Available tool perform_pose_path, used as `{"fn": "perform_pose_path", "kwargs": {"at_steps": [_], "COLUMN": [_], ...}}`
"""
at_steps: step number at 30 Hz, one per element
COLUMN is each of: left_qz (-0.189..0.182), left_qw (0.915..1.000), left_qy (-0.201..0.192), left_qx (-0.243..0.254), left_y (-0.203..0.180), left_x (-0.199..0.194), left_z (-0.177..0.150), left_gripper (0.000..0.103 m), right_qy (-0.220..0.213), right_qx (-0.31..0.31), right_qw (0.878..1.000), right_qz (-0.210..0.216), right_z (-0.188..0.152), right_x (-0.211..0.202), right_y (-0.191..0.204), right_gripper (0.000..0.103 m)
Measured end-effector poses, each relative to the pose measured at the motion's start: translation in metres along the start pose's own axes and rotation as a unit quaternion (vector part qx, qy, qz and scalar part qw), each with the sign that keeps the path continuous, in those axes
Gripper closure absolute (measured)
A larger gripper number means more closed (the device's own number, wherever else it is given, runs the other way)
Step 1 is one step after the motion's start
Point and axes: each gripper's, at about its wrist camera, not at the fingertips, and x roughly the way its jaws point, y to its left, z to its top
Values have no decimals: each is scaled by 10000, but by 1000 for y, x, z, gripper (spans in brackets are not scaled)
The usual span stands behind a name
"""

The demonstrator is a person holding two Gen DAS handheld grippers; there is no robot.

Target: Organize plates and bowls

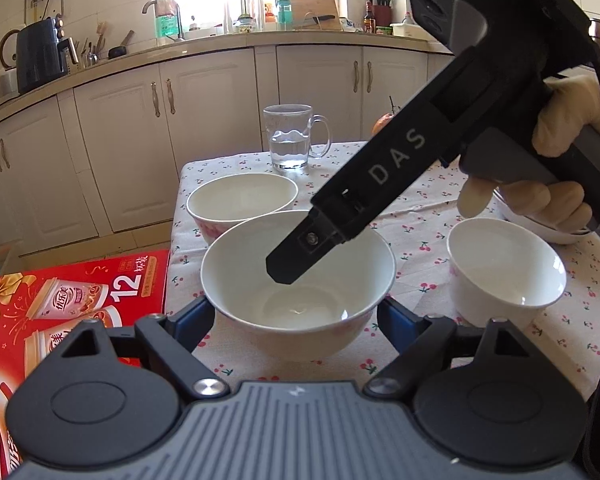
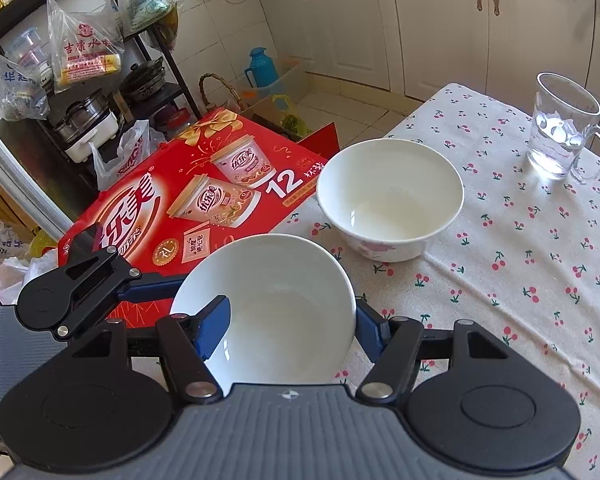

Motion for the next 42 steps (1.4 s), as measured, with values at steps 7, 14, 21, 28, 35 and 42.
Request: {"fn": "perform_pose_path", "kwargs": {"at_steps": [7, 14, 21, 28, 35, 42], "left_qz": [-185, -346, -500, -719, -902, -990], "left_qw": [9998, 9991, 9979, 9958, 9936, 9929], "left_qy": [-65, -152, -177, -180, -105, 42], "left_qx": [62, 177, 383, 542, 668, 655], "left_y": [-19, -42, -65, -89, -107, -113], "left_x": [-20, -33, -33, -24, -12, -2], "left_z": [7, 14, 22, 29, 31, 29], "left_gripper": [15, 15, 15, 15, 15, 15], "right_qy": [-143, -280, -465, -599, -703, -699], "right_qx": [-50, -51, 61, 236, 422, 545], "right_qw": [9999, 9995, 9986, 9969, 9948, 9941], "right_qz": [-48, -168, -254, -452, -607, -626], "right_z": [-17, -39, -60, -81, -98, -107], "right_x": [-36, -68, -95, -117, -131, -131], "right_y": [7, 8, 0, -15, -31, -42], "right_gripper": [31, 31, 31, 31, 31, 31]}}
